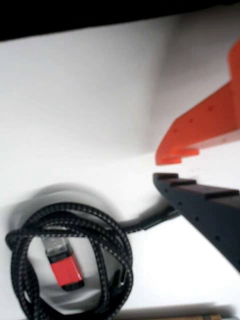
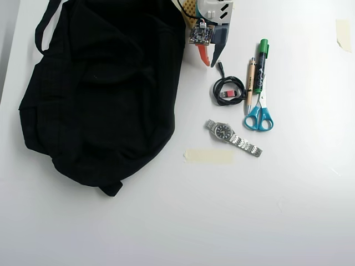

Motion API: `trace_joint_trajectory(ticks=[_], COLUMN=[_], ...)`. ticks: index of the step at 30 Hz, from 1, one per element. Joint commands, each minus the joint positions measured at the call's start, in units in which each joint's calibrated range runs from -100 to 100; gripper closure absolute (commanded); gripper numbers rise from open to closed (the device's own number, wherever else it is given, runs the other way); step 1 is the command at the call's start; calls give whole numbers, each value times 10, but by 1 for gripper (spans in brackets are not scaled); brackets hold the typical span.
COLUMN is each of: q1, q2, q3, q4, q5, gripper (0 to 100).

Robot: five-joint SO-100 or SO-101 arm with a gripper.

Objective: Put the usbc cable into the black bag

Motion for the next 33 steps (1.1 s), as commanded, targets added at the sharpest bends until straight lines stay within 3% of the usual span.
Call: trace_joint_trajectory(ticks=[1, 12, 19, 24, 33], q1=[-5, -11, -71, -98, -127], q2=[-11, -11, -11, -11, 88], q3=[6, 2, -108, -112, -227], q4=[0, -3, -164, -222, -165], q5=[2, 1, -2, 4, 3], gripper=[98, 98, 98, 98, 98])
